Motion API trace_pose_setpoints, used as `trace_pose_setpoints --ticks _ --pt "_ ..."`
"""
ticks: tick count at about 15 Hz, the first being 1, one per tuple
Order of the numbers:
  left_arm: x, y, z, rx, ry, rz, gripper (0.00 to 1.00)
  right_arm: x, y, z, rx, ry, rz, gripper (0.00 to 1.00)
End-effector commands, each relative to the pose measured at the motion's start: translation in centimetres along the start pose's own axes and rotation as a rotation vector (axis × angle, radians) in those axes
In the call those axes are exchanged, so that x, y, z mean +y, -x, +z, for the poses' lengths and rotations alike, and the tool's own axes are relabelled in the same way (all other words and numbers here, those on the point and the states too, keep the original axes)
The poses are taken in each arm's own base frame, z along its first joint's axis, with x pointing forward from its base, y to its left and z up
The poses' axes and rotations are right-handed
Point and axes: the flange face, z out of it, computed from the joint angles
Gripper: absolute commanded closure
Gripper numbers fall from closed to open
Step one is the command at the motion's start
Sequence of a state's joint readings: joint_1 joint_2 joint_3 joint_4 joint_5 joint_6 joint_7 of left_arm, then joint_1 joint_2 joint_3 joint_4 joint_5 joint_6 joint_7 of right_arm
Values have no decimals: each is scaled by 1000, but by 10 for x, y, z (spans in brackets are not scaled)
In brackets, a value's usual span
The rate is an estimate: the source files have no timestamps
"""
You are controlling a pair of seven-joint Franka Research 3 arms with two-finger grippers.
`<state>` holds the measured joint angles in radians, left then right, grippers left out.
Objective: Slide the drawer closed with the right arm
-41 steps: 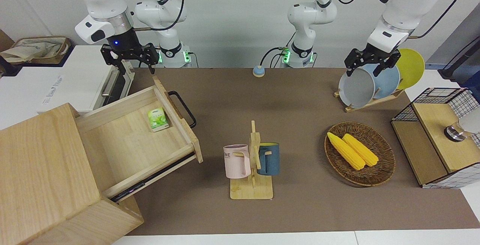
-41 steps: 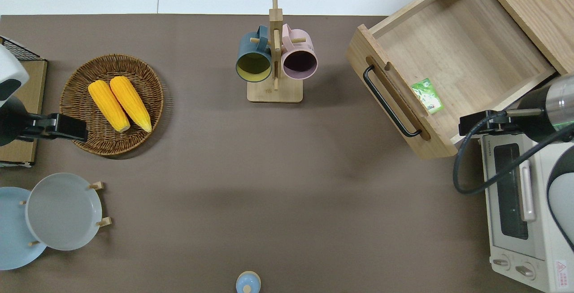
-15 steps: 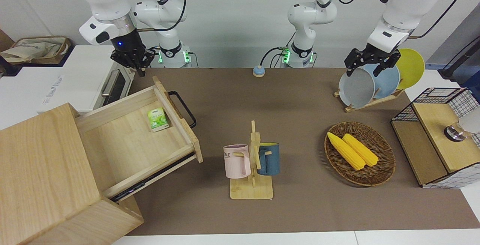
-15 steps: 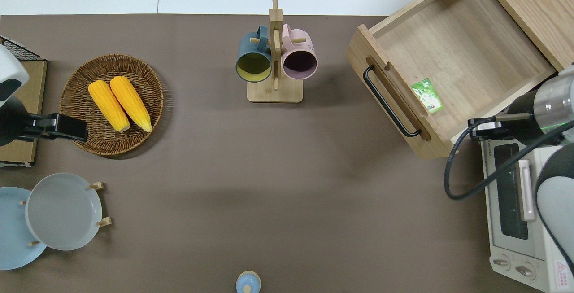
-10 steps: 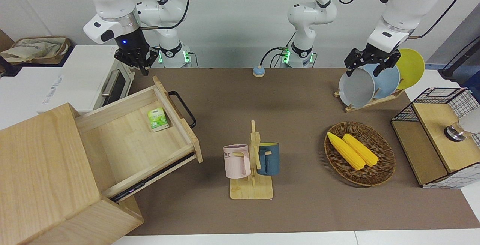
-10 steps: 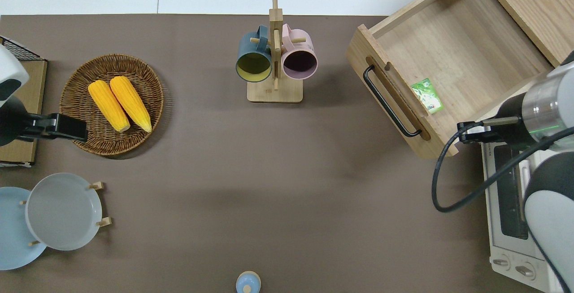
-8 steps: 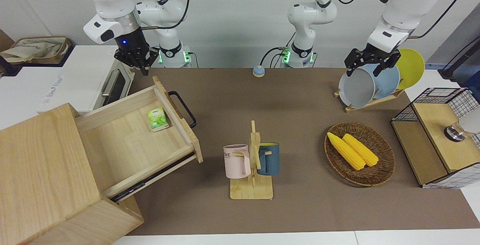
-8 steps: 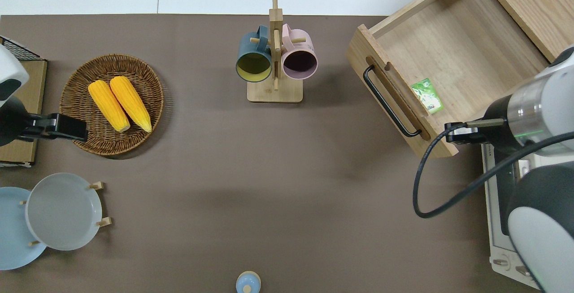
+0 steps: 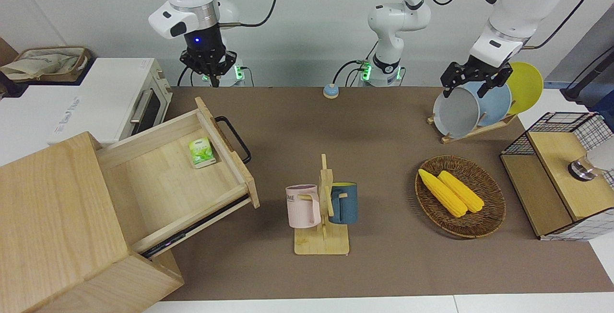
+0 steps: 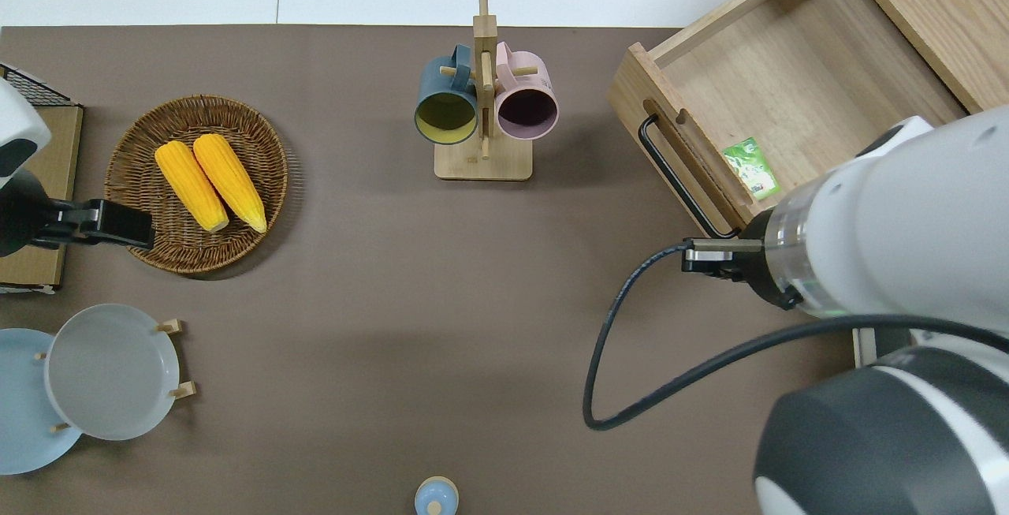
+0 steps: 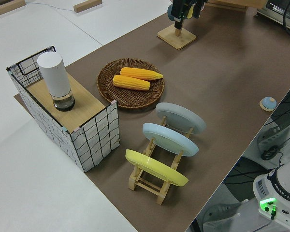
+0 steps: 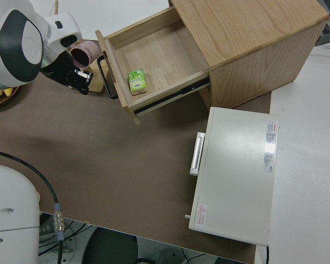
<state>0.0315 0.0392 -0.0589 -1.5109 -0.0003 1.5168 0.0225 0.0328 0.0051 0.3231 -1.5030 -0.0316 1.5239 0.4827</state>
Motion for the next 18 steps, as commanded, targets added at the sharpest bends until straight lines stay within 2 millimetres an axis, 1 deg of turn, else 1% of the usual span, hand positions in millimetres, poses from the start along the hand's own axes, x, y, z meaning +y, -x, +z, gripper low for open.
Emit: trace_pose_setpoints --ticks 1,3,5,7,9,12,13,15,17,18 --pt "-1 -1 -4 -5 -16 10 7 -33 3 10 13 -1 103 1000" --pt "-1 -1 -3 -7 -16 10 7 -43 0 20 2 -7 196 1000" --pt "-1 -1 -3 -7 -16 10 7 -62 0 31 -7 -27 299 1000" --pt "-1 -1 -4 -5 -16 10 7 -76 -3 48 -29 -23 407 1000" --pt "-1 -1 -3 -7 -16 10 7 -92 -2 63 -39 -14 463 1000" --pt "-1 -1 -3 -7 -16 10 7 -111 -8 88 -56 -16 547 1000" --pt "-1 -1 -4 -5 -16 10 7 -113 -11 96 -60 -15 575 1000" --pt "-1 -1 -3 -7 -16 10 7 -110 -24 119 -59 21 608 1000" --pt "-1 -1 -4 -5 -16 10 7 -104 -35 140 -61 58 627 1000" --pt "-1 -1 -4 -5 -16 10 7 -97 -41 146 -58 72 639 1000"
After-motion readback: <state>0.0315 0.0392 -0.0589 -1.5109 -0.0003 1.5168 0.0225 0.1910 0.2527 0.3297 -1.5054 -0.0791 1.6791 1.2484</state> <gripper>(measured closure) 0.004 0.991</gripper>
